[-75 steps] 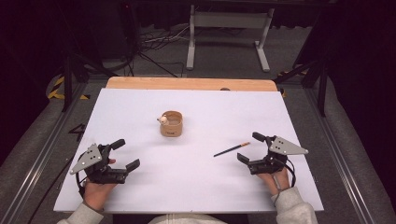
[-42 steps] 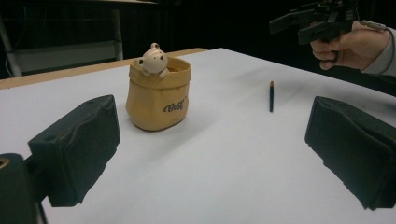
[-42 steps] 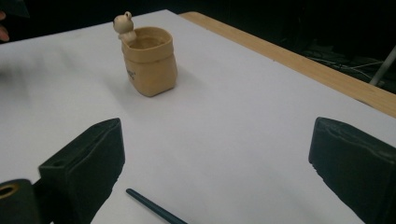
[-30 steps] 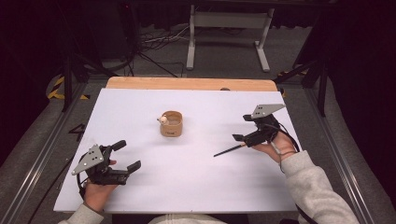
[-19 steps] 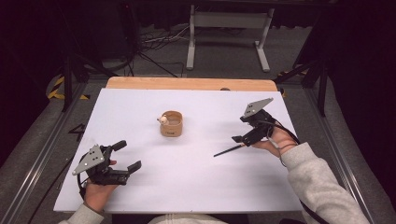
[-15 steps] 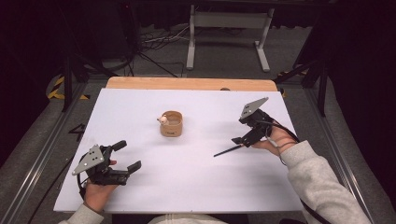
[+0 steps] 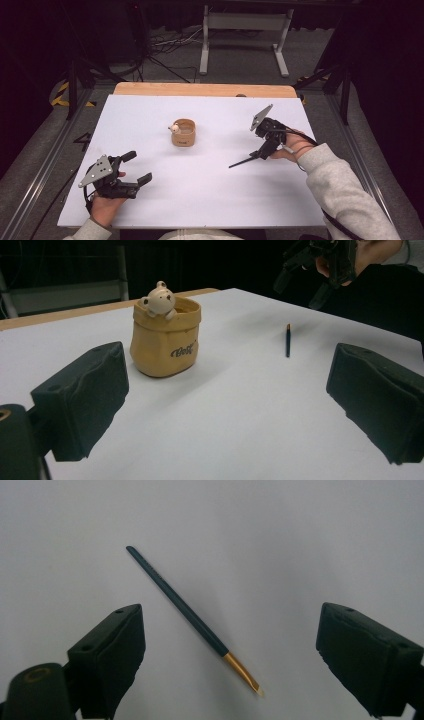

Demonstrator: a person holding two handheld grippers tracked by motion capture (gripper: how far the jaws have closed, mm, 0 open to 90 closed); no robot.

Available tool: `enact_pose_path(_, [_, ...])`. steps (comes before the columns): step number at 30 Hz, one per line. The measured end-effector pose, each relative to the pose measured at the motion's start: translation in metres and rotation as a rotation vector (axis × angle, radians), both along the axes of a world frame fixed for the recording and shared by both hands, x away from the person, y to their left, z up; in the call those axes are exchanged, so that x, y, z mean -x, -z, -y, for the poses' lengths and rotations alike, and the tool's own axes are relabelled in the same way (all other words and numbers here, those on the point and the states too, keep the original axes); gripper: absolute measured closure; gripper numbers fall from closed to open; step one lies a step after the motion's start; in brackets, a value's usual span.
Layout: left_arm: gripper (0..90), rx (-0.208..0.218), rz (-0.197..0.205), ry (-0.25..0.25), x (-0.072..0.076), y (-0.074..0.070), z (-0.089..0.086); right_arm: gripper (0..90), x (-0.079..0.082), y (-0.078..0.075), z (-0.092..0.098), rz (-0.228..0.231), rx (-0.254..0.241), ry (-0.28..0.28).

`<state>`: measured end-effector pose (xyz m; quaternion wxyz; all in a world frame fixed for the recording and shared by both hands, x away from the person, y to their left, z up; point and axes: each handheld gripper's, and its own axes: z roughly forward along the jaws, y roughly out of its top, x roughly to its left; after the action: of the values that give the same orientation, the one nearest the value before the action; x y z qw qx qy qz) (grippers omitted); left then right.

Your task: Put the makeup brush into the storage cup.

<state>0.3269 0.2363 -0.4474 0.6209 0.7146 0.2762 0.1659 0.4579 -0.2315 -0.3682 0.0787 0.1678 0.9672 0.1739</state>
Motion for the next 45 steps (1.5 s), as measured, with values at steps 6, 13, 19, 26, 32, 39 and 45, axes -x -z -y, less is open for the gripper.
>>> enact_pose_path(6, [4.2,0.0,-0.005,0.0,0.0,0.0,0.0,13.5,-0.002,0.005,-0.007,-0.027,0.06,-0.015])
enact_pose_path(13, [4.2,0.0,-0.007,0.001,0.0,0.0,0.001,17.1,-0.005,0.009,-0.01,-0.054,0.067,-0.026])
enact_pose_path(19, [4.2,-0.008,-0.003,0.004,0.0,0.0,0.001,23.0,-0.012,0.019,-0.006,-0.104,0.058,-0.028])
enact_pose_path(26, [4.2,-0.007,-0.007,0.003,0.0,0.001,0.001,28.2,-0.013,0.029,-0.005,-0.116,0.076,-0.039])
enact_pose_path(32, [4.3,-0.011,-0.007,0.002,0.0,0.001,0.002,31.4,-0.011,0.036,-0.004,-0.121,0.095,-0.049])
enact_pose_path(39, [4.4,-0.012,-0.007,0.003,-0.001,0.001,0.002,36.1,-0.011,0.042,-0.002,-0.13,0.118,-0.061])
enact_pose_path(45, [4.5,-0.015,-0.008,0.003,-0.001,0.001,0.002,38.2,-0.012,0.044,-0.002,-0.133,0.127,-0.066])
